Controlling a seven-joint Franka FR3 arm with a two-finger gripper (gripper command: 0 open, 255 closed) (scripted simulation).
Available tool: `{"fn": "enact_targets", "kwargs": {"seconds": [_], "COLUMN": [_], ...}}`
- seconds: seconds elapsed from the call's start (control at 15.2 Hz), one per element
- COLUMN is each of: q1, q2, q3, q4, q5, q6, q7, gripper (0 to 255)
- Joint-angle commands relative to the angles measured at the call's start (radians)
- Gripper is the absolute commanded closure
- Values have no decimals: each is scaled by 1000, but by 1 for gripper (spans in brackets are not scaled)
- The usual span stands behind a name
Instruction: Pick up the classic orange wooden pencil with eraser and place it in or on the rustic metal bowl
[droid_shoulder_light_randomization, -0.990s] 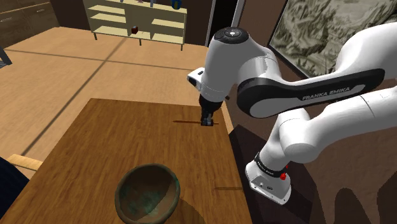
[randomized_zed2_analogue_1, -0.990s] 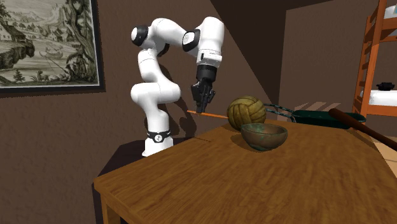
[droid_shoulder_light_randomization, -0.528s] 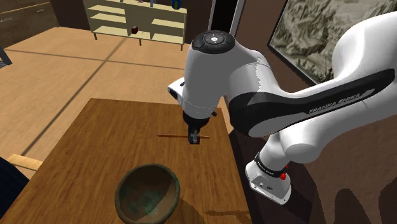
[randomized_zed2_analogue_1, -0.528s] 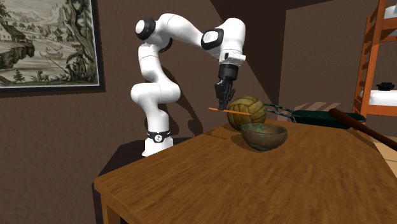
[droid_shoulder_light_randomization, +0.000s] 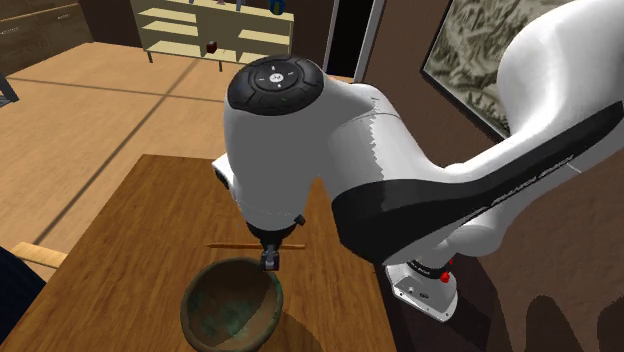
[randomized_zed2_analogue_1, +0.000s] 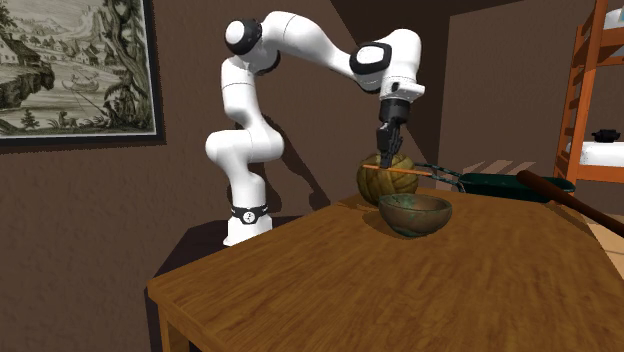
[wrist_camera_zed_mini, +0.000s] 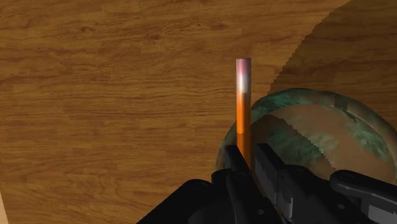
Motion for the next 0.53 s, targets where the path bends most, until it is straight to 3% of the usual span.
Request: {"fn": "enact_targets", "kwargs": {"seconds": [0.0, 0.2, 0.46], "q1": [-6, -11, -9], "q2": [66, 201, 222], "q3": [45, 122, 126], "q4": [65, 193, 155], "q5": [-27, -102, -119], "q6": [-15, -52, -2], "q7": [60, 172, 193], "gripper": [255, 255, 255]}}
